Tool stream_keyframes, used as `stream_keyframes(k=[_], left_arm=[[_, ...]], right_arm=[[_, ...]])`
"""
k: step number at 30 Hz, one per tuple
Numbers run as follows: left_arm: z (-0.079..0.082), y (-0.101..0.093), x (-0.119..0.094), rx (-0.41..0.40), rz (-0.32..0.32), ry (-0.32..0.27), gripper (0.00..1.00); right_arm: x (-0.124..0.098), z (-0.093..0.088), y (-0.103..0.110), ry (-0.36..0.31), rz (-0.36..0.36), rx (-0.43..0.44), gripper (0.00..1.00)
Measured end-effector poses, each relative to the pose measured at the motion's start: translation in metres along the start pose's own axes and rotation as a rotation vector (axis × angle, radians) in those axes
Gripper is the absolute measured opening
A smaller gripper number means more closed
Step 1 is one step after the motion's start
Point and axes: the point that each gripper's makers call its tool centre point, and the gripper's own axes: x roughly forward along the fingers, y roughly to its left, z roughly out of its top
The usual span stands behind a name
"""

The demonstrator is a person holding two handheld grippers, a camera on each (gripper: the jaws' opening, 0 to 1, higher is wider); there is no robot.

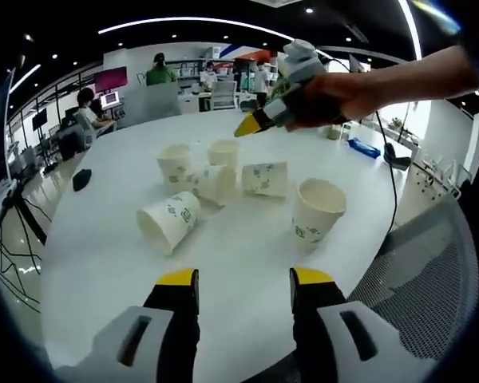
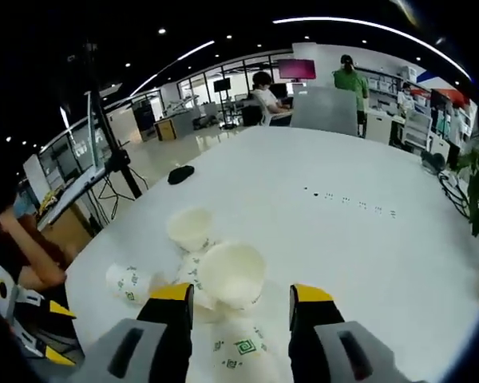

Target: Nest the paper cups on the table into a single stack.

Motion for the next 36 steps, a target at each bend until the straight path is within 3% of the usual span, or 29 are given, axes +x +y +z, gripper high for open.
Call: stream_keyframes(k=[10, 13, 18, 21, 36], left_arm=[[0.000, 0.003, 0.000, -0.015, 0.005, -0.002, 0.47], [-0.002, 0.002, 0.002, -0.012, -0.001, 0.004, 0.47], [-0.002, 0.001, 0.002, 0.000, -0.001, 0.007, 0.47], [-0.003, 0.001, 0.002, -0.003, -0.001, 0.009, 0.46], [-0.002, 0.007, 0.001, -0.051, 0.006, -0.001, 0.45]], right_arm=[[0.016, -0.006, -0.016, 0.028, -0.003, 0.083, 0.42], [0.017, -0.012, -0.016, 0.043, 0.000, 0.172, 0.39], [0.019, -0.009, -0.022, 0.028, -0.002, 0.253, 0.33], [0.026, -0.008, -0.025, 0.022, 0.009, 0.345, 0.27], [0.059, -0.020, -0.027, 0.078, -0.026, 0.381, 0.12]])
